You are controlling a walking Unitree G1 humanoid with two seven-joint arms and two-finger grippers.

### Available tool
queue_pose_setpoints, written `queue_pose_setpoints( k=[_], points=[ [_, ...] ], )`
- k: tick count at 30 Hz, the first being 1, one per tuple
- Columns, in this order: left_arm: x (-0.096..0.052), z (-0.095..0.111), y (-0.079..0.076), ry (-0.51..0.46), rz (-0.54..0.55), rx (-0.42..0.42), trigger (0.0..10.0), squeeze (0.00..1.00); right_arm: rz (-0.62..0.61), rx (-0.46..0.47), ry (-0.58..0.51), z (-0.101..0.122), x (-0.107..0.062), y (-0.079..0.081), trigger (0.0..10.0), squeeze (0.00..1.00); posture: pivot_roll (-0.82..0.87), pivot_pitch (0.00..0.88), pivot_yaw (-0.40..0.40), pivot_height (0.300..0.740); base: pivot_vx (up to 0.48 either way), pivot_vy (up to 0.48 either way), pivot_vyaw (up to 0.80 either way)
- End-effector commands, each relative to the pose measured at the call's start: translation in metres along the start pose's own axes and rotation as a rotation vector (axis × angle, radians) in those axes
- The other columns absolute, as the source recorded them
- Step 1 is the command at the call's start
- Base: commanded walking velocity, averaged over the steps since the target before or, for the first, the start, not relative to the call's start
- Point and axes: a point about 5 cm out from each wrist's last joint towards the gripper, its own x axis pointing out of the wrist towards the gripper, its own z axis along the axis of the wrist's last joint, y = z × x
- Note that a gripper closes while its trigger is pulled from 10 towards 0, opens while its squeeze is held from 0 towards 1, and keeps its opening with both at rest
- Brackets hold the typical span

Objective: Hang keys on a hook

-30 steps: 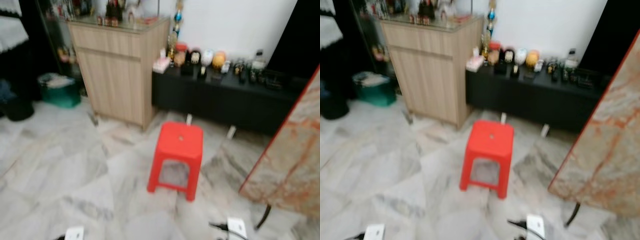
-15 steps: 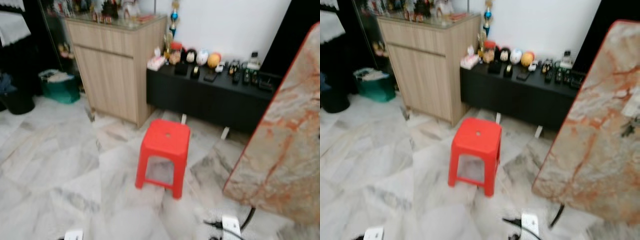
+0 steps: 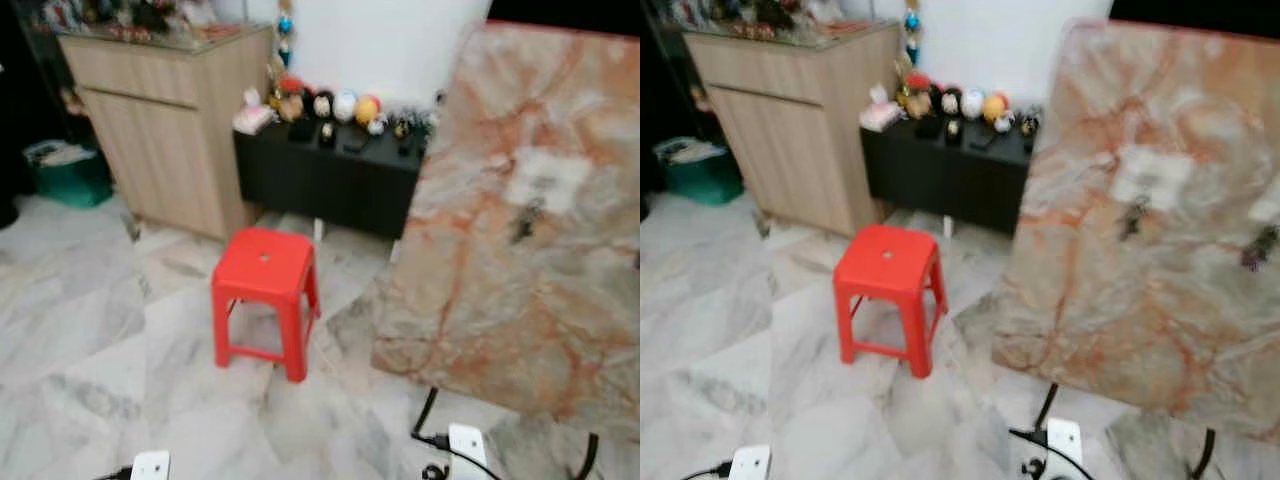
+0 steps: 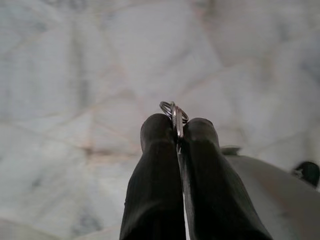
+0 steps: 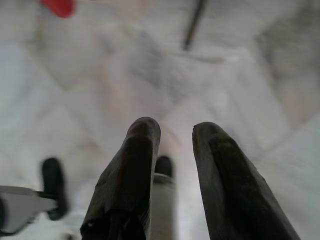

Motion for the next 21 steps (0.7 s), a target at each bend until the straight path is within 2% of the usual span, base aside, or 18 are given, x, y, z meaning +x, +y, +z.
queue_pose_setpoints(
  k=[1,11,21],
  points=[
    [-0.0011,-0.0067,-0.0014,0.023,-0.002,-0.002,10.0,0.0,-0.008,0.007,-0.012,0.0048,0.0001,-0.0029,10.0,0.0,0.07,0.0,-0.026,0.74,0.0,-0.469,0.0],
    [-0.0005,-0.0066,-0.0062,0.029,-0.01,-0.007,10.0,0.0,0.003,-0.004,-0.011,0.0061,0.0005,0.0006,10.0,0.0,0.07,0.0,-0.039,0.74,0.0,-0.469,0.0],
    [-0.0003,-0.0066,-0.0109,0.029,-0.023,0.021,10.0,0.0,-0.003,0.015,-0.019,0.0077,0.0006,0.0006,10.0,0.0,0.06,0.0,-0.037,0.74,0.0,-0.471,0.0]
  ],
)
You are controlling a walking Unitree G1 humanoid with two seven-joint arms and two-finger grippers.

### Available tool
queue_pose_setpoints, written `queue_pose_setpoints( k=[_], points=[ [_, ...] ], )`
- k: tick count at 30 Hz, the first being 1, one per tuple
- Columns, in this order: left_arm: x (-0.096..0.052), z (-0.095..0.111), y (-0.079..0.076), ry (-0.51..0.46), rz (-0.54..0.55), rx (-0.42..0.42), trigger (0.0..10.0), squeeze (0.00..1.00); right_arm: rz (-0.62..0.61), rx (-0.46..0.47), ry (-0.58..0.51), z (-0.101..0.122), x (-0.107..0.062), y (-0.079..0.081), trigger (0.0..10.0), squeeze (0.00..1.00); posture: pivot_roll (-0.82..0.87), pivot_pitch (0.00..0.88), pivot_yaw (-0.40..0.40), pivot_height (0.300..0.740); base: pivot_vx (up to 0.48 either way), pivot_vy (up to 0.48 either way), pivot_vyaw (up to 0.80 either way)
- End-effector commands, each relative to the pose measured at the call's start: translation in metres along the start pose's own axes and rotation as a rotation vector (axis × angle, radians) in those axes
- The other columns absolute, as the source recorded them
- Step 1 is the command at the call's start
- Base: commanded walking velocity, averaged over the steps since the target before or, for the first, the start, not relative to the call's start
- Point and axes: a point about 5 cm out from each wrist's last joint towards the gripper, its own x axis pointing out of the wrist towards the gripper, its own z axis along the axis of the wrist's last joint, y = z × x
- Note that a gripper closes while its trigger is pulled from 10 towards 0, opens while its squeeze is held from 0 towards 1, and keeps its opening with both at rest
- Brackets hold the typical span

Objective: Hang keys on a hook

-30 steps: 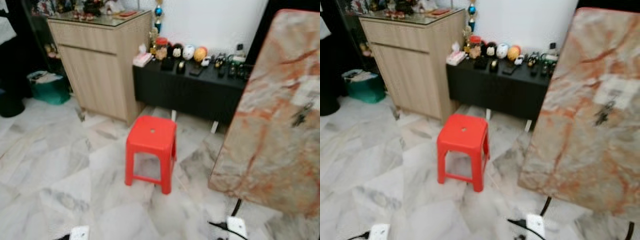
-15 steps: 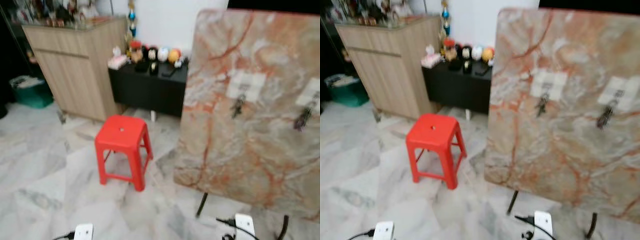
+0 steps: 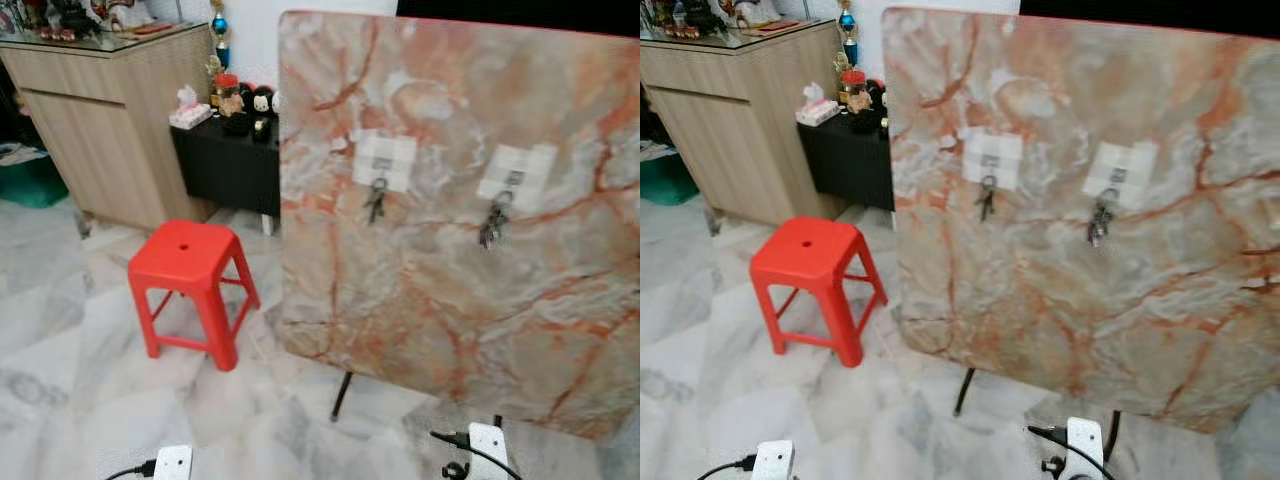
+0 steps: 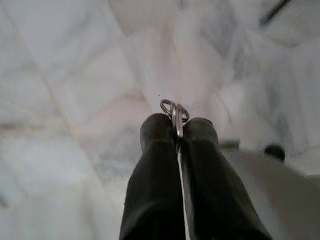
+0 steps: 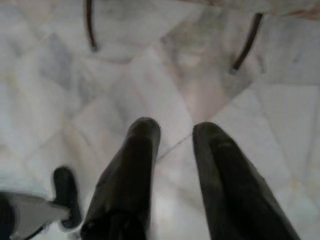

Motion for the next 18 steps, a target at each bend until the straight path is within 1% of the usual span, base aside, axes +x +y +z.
queue_pose_setpoints(
  k=[1,9,18],
  points=[
    [0.0009,0.0021,-0.0054,0.0,-0.012,0.003,10.0,0.0,-0.015,0.0,-0.012,0.0045,-0.0001,-0.0049,10.0,0.0,0.06,0.0,-0.037,0.74,0.0,-0.472,0.0],
    [0.0015,0.006,-0.0087,-0.021,-0.021,0.01,10.0,0.0,-0.015,0.001,-0.016,0.0064,0.0001,-0.0048,10.0,0.0,0.06,0.0,-0.042,0.74,0.0,-0.472,0.0],
    [0.0011,0.004,-0.0115,-0.02,-0.022,0.009,10.0,0.0,-0.019,0.003,-0.015,0.006,-0.0001,-0.0071,10.0,0.0,0.06,0.0,-0.047,0.74,0.0,-0.472,0.0]
  ],
)
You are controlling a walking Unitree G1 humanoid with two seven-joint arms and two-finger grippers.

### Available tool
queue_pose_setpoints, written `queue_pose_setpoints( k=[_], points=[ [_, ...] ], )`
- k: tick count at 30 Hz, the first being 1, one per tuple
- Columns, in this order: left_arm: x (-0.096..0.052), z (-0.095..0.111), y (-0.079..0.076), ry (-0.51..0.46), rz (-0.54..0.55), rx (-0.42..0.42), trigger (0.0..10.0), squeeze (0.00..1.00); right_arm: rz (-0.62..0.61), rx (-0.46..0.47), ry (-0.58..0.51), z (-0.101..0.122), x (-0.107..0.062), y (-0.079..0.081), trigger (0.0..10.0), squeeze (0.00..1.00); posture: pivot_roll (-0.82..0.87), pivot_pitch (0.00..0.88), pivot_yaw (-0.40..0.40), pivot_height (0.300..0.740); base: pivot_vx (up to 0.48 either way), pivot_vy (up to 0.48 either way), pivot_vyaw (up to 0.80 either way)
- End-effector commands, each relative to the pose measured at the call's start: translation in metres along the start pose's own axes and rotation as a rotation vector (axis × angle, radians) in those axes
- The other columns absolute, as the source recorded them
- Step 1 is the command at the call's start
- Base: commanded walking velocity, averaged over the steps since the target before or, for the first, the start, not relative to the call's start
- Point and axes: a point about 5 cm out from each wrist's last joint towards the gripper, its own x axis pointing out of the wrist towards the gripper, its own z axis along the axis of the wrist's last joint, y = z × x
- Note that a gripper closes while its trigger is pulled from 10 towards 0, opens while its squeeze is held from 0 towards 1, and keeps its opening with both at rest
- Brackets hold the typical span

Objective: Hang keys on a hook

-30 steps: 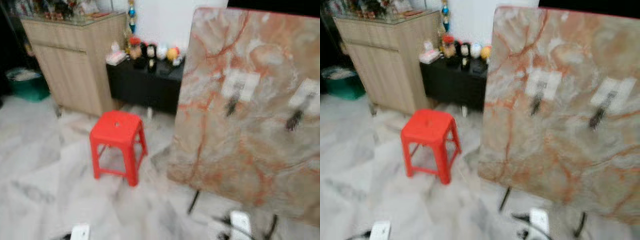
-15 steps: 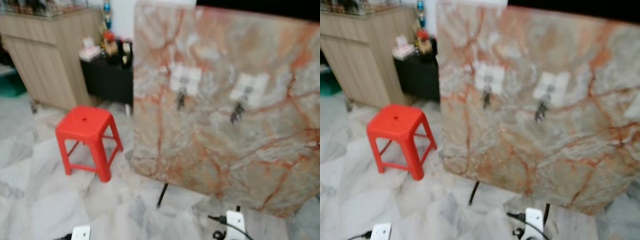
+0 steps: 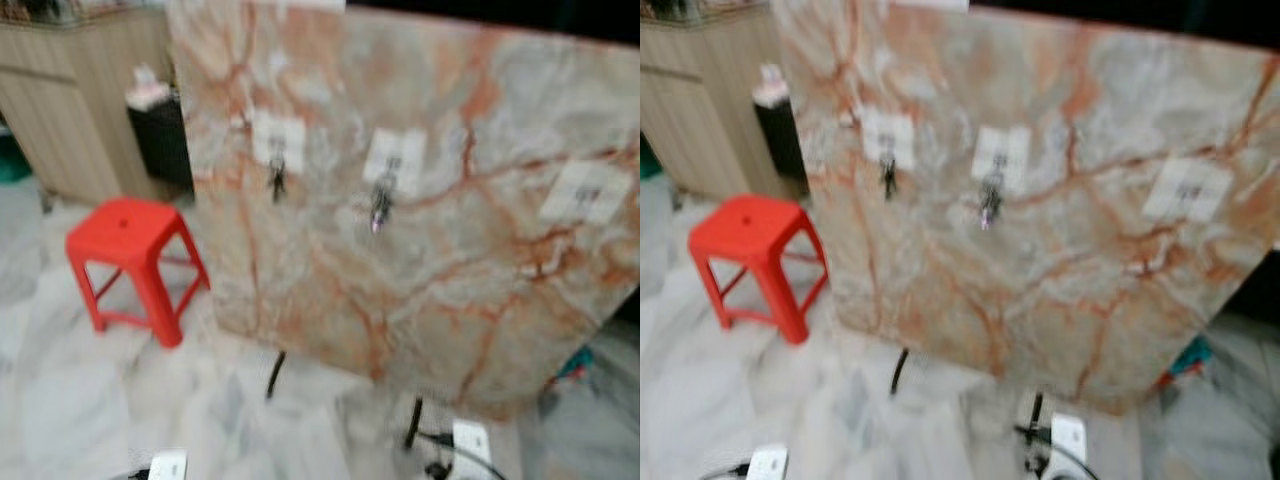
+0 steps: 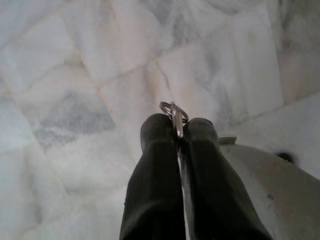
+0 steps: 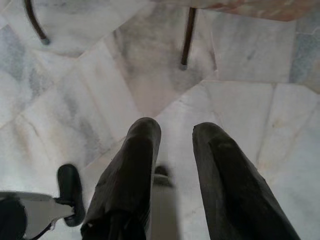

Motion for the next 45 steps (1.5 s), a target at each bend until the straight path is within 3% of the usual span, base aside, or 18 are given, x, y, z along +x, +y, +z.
queue_pose_setpoints(
  k=[1,31,34,36,37,39,40,42,45],
  points=[
    [0.001,0.004,-0.007,-0.012,-0.015,0.0,10.0,0.0,-0.031,-0.004,0.003,-0.001,-0.001,-0.012,10.0,0.0,0.06,0.0,-0.047,0.74,0.0,-0.472,0.0],
    [0.002,0.009,-0.01,-0.034,-0.014,0.024,10.0,0.0,-0.031,-0.014,0.013,-0.004,-0.002,-0.015,10.0,0.0,0.06,0.0,-0.054,0.74,0.0,-0.466,0.0],
    [0.003,0.025,-0.006,-0.106,0.004,0.034,10.0,0.0,-0.031,-0.016,0.016,-0.006,-0.002,-0.015,10.0,0.0,0.05,0.0,-0.056,0.74,0.0,0.0,0.0],
    [0.004,0.055,0.001,-0.243,0.047,0.056,10.0,0.0,-0.033,-0.018,0.02,-0.007,-0.002,-0.017,10.0,0.0,0.05,0.0,-0.059,0.74,0.0,0.0,0.0],
    [0.004,0.055,0.001,-0.243,0.047,0.056,10.0,0.0,-0.033,-0.018,0.02,-0.007,-0.002,-0.017,10.0,0.0,0.05,0.0,-0.059,0.74,0.0,0.0,0.0],
    [0.002,0.076,0.006,-0.34,0.079,0.051,10.0,0.0,-0.034,-0.022,0.022,-0.008,-0.002,-0.017,10.0,0.0,0.06,0.0,-0.062,0.74,0.0,0.0,0.0],
    [-0.003,0.104,0.008,-0.481,0.101,0.062,10.0,0.0,-0.035,-0.025,0.024,-0.009,-0.003,-0.018,10.0,0.0,0.06,0.0,-0.063,0.74,0.0,0.0,0.0],
    [-0.004,0.111,0.008,-0.516,0.105,0.066,10.0,0.0,-0.035,-0.025,0.025,-0.009,-0.003,-0.018,10.0,0.0,0.06,0.0,-0.063,0.74,0.0,0.0,0.0],
    [-0.017,0.14,0.008,-0.69,0.115,0.058,10.0,0.0,-0.032,-0.03,0.026,-0.01,-0.003,-0.018,10.0,0.0,0.06,0.0,-0.064,0.74,0.0,0.0,0.0]
  ],
)
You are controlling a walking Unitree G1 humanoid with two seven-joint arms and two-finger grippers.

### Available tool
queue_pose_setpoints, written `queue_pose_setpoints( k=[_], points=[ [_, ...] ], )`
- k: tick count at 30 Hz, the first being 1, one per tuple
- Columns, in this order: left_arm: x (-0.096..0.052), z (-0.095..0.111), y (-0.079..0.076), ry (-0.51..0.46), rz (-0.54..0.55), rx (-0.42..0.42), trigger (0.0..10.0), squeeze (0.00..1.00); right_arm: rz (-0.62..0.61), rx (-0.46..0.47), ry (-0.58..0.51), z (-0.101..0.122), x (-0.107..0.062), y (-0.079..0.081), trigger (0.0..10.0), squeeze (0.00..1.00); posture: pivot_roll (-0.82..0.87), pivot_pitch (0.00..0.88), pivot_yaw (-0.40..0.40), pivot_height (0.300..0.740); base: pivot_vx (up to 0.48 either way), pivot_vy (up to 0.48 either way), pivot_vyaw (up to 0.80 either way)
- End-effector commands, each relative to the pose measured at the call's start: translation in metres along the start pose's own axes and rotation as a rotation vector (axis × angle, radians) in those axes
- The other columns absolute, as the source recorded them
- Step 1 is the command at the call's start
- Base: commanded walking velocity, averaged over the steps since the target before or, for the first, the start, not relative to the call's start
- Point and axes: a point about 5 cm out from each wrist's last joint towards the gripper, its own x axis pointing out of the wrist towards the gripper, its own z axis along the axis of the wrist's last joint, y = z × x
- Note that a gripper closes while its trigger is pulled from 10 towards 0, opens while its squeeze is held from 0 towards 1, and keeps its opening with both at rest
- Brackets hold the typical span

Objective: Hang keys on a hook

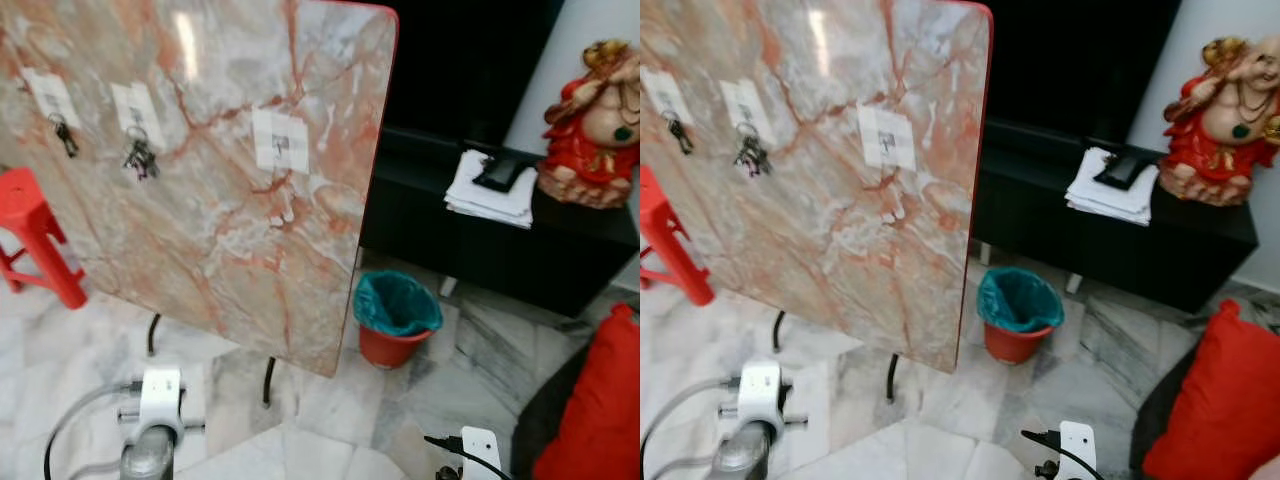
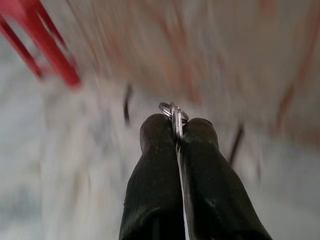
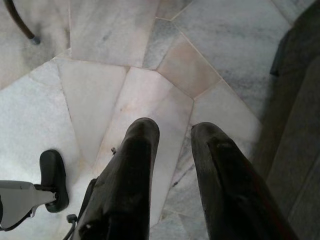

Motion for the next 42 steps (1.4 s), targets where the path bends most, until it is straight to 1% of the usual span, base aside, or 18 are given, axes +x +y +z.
queue_pose_setpoints(
  k=[1,2,3,5,7,8,9,10,11,12,13,15,17,20,26,30,35,42],
  points=[
    [-0.001,0.01,0.001,-0.078,0.009,0.006,10.0,0.0,0.001,-0.004,0.0,0.0,0.0,-0.002,10.0,0.0,0.06,0.0,-0.067,0.74,0.0,0.0,0.0],
    [-0.003,0.017,0.001,-0.135,0.008,-0.005,10.0,0.0,0.001,-0.007,-0.001,0.0,0.0,-0.002,10.0,0.0,0.06,0.0,-0.07,0.74,0.0,0.0,0.0],
    [-0.007,0.034,0.0,-0.245,-0.001,-0.019,10.0,0.0,0.001,-0.016,-0.003,0.001,0.0,-0.002,10.0,0.0,0.06,0.0,-0.072,0.74,0.0,0.0,0.0],
    [-0.011,0.043,-0.003,-0.302,-0.018,-0.02,10.0,0.0,0.0,-0.02,-0.005,0.003,0.0,-0.003,10.0,0.0,0.06,0.0,-0.074,0.74,0.0,0.0,0.0],
    [-0.019,0.058,-0.012,-0.389,-0.1,0.076,10.0,0.0,-0.002,-0.022,-0.008,0.004,0.0,-0.003,10.0,0.0,0.06,0.0,-0.075,0.74,0.0,0.0,0.0],
    [-0.023,0.066,-0.017,-0.439,-0.137,0.138,10.0,0.0,-0.002,-0.024,-0.009,0.004,0.0,-0.004,10.0,0.0,0.07,0.0,-0.077,0.74,0.0,0.0,0.0],
    [-0.03,0.078,-0.023,-0.505,-0.178,0.188,10.0,0.0,-0.003,-0.025,-0.01,0.005,0.0,-0.004,10.0,0.0,0.07,0.0,-0.079,0.74,0.0,0.0,0.0],
    [-0.03,0.078,-0.023,-0.505,-0.178,0.188,10.0,0.0,-0.003,-0.025,-0.01,0.005,0.0,-0.004,10.0,0.0,0.07,0.0,-0.079,0.74,0.0,0.0,0.0],
    [-0.032,0.084,-0.025,-0.531,-0.188,0.188,10.0,0.0,-0.003,-0.025,-0.01,0.005,0.0,-0.004,10.0,0.0,0.07,0.0,-0.079,0.74,0.0,0.0,0.0],
    [-0.035,0.105,-0.029,-0.601,-0.186,0.151,10.0,0.0,0.001,-0.03,-0.01,0.004,0.0,-0.004,10.0,0.0,0.08,0.0,-0.082,0.74,0.0,0.0,0.0],
    [-0.035,0.105,-0.029,-0.601,-0.186,0.151,10.0,0.0,0.001,-0.03,-0.01,0.004,0.0,-0.004,10.0,0.0,0.08,0.0,-0.082,0.74,0.0,0.0,0.0],
    [-0.036,0.12,-0.036,-0.655,-0.178,0.107,10.0,0.0,0.006,-0.033,-0.009,0.003,0.0,-0.002,10.0,0.0,0.08,0.0,-0.08,0.74,0.0,0.0,0.0],
    [-0.034,0.12,-0.039,-0.645,-0.175,0.079,10.0,0.0,0.007,-0.033,-0.01,0.003,0.0,-0.002,10.0,0.0,0.08,0.0,-0.078,0.74,0.0,0.0,0.0],
    [-0.03,0.119,-0.039,-0.63,-0.157,0.047,10.0,0.0,0.009,-0.035,-0.013,0.003,0.0,0.0,10.0,0.0,0.06,0.0,-0.07,0.74,0.0,0.0,0.0],
    [-0.031,0.129,-0.034,-0.637,-0.153,0.037,10.0,0.0,-0.016,-0.022,-0.027,0.004,0.0,-0.002,10.0,0.0,0.08,0.0,-0.071,0.74,0.0,0.0,0.0],
    [-0.036,0.131,-0.032,-0.619,-0.146,0.042,10.0,0.0,-0.006,-0.032,-0.025,0.004,0.0,-0.001,10.0,0.0,0.08,0.0,-0.074,0.74,0.0,0.0,0.0],
    [-0.035,0.135,-0.036,-0.617,-0.145,0.038,10.0,0.0,0.008,-0.053,-0.029,0.007,0.0,0.001,10.0,0.0,0.08,0.0,-0.081,0.74,0.266,0.0,0.0],
    [-0.034,0.137,-0.036,-0.621,-0.141,0.035,10.0,0.0,0.012,-0.047,-0.031,0.008,0.001,0.003,10.0,0.0,0.07,0.0,-0.082,0.74,0.285,0.0,0.0]
  ],
)
